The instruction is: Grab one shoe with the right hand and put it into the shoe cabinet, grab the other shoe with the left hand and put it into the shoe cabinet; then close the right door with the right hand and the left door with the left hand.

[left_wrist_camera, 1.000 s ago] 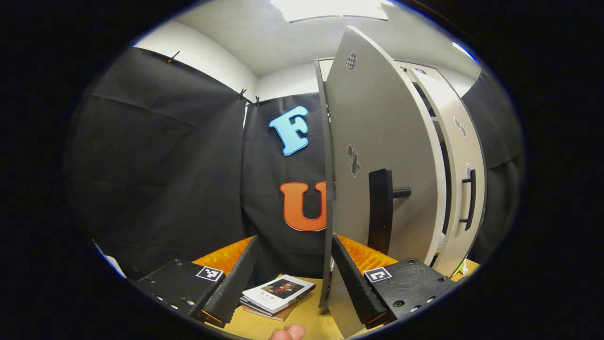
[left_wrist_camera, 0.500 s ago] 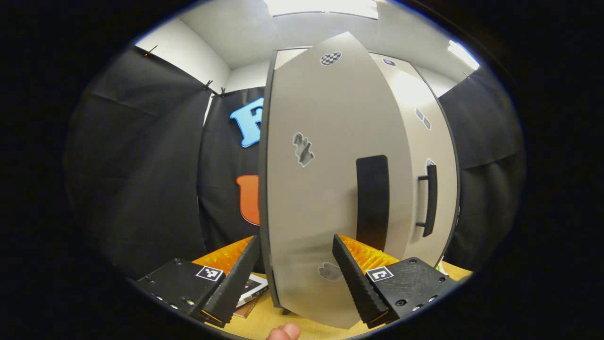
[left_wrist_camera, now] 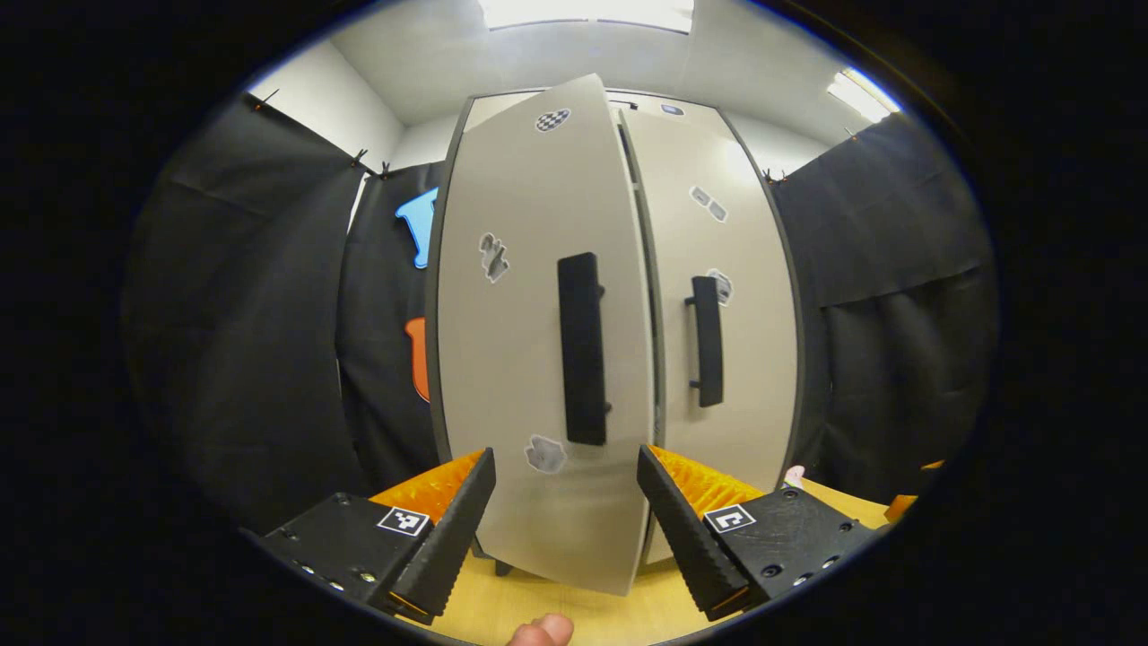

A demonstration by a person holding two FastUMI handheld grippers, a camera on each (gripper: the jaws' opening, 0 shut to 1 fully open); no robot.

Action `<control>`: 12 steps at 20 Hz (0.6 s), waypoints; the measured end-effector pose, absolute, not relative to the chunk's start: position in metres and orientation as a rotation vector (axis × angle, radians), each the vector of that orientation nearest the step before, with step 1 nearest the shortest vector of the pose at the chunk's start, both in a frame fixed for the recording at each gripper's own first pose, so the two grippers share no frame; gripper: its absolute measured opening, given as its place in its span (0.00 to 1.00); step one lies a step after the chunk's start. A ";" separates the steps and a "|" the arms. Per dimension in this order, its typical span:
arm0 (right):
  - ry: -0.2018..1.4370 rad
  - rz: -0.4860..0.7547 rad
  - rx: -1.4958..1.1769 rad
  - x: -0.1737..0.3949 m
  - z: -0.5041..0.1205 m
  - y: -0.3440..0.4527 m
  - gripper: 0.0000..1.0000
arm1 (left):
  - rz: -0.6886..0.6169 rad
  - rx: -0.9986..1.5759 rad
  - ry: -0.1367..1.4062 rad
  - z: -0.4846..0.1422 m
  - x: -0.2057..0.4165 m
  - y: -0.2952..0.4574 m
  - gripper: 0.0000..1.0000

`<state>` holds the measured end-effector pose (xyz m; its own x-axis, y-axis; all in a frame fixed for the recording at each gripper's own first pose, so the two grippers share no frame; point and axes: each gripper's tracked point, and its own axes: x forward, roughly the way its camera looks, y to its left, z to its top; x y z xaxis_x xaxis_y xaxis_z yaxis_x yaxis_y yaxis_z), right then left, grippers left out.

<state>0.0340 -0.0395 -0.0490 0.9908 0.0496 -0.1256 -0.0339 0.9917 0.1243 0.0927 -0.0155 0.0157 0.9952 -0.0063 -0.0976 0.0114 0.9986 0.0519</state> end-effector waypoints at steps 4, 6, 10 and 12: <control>0.090 0.080 0.131 0.037 -0.030 -0.020 0.97 | -0.046 0.005 0.138 -0.007 0.051 -0.040 0.95; 0.073 0.094 0.117 0.036 -0.024 -0.012 0.97 | -0.059 -0.020 0.158 -0.020 0.032 -0.047 1.00; 0.052 0.098 0.090 0.028 -0.018 -0.003 0.97 | -0.047 -0.066 0.183 -0.038 0.006 -0.046 0.96; 0.055 0.105 0.084 0.023 -0.019 0.000 0.97 | -0.035 -0.083 0.197 -0.046 -0.004 -0.042 0.95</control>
